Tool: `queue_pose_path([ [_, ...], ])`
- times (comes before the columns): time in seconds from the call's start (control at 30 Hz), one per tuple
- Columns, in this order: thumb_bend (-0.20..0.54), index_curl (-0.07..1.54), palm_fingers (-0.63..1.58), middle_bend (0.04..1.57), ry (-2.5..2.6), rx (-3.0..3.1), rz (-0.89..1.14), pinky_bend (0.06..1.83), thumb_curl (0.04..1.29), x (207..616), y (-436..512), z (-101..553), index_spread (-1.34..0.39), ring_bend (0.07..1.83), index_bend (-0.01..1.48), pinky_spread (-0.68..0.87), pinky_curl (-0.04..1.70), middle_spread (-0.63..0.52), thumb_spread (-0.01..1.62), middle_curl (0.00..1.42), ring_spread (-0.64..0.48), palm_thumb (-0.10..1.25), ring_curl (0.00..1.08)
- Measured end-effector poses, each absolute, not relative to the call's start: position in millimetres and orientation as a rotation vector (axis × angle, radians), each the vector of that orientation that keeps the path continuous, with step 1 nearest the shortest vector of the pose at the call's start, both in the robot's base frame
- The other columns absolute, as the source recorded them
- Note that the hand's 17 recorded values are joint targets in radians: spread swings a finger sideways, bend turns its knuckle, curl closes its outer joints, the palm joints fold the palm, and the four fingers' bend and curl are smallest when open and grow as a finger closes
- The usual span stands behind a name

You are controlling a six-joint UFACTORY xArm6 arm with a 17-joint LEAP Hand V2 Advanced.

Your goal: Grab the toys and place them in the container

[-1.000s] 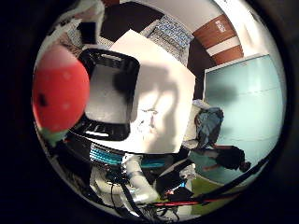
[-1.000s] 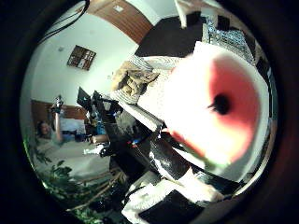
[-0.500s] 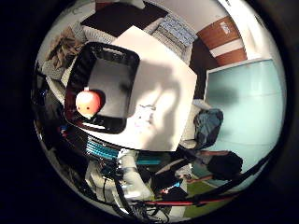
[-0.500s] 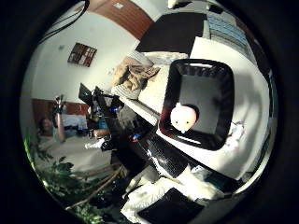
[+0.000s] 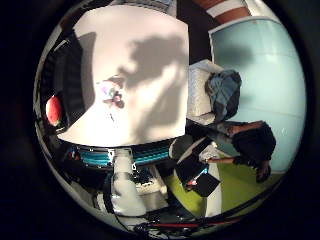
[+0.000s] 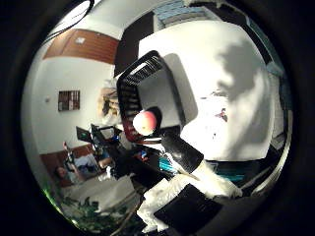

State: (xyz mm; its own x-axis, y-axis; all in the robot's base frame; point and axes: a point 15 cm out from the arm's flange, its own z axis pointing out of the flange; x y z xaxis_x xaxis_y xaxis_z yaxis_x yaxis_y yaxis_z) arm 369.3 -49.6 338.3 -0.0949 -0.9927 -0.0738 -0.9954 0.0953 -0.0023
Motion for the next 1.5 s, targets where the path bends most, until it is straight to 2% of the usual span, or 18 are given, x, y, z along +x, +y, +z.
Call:
queue_pose_path([
  [0.23,-0.023,0.28,0.21,0.2,2.399,-2.04,0.209,0.51,0.33,334.7,-50.7,275.6,-0.17,0.37,0.16,0.51,0.32,0.06,1.15,0.33,0.22,0.53,0.23],
  [0.47,-0.027,0.27,0.25,0.23,2.482,-2.009,0.3,0.52,0.33,320.0,-45.2,227.4,-0.12,0.42,0.15,0.52,0.3,0.08,1.14,0.34,0.22,0.49,0.24],
  [0.8,-0.028,0.27,0.28,0.29,2.575,-2.009,0.412,0.55,0.3,316.6,-39.3,188.1,-0.08,0.47,0.16,0.52,0.28,0.09,1.13,0.36,0.22,0.43,0.24],
  [1.17,-0.025,0.29,0.31,0.38,2.638,-2.049,0.452,0.54,0.28,319.9,-39.1,145.5,-0.08,0.5,0.16,0.49,0.25,0.04,1.08,0.39,0.19,0.36,0.23],
  [1.27,-0.02,0.29,0.35,0.43,2.64,-2.065,0.467,0.53,0.29,320.5,-34.8,138.2,-0.1,0.53,0.17,0.47,0.24,0.0,1.07,0.41,0.14,0.38,0.23],
  [1.37,-0.018,0.3,0.42,0.5,2.625,-2.081,0.448,0.52,0.29,324.2,-31.0,136.0,-0.14,0.57,0.18,0.39,0.22,-0.07,1.07,0.45,0.02,0.42,0.24],
  [1.47,-0.004,0.32,0.57,0.57,2.617,-2.109,0.44,0.58,0.31,323.9,-28.8,135.1,-0.2,0.68,0.19,0.16,0.22,-0.14,1.09,0.5,-0.13,0.51,0.28],
  [1.5,-0.005,0.34,0.66,0.6,2.615,-2.121,0.435,0.66,0.33,323.7,-28.9,135.4,-0.24,0.77,0.19,-0.01,0.23,-0.19,1.09,0.54,-0.21,0.56,0.31],
])
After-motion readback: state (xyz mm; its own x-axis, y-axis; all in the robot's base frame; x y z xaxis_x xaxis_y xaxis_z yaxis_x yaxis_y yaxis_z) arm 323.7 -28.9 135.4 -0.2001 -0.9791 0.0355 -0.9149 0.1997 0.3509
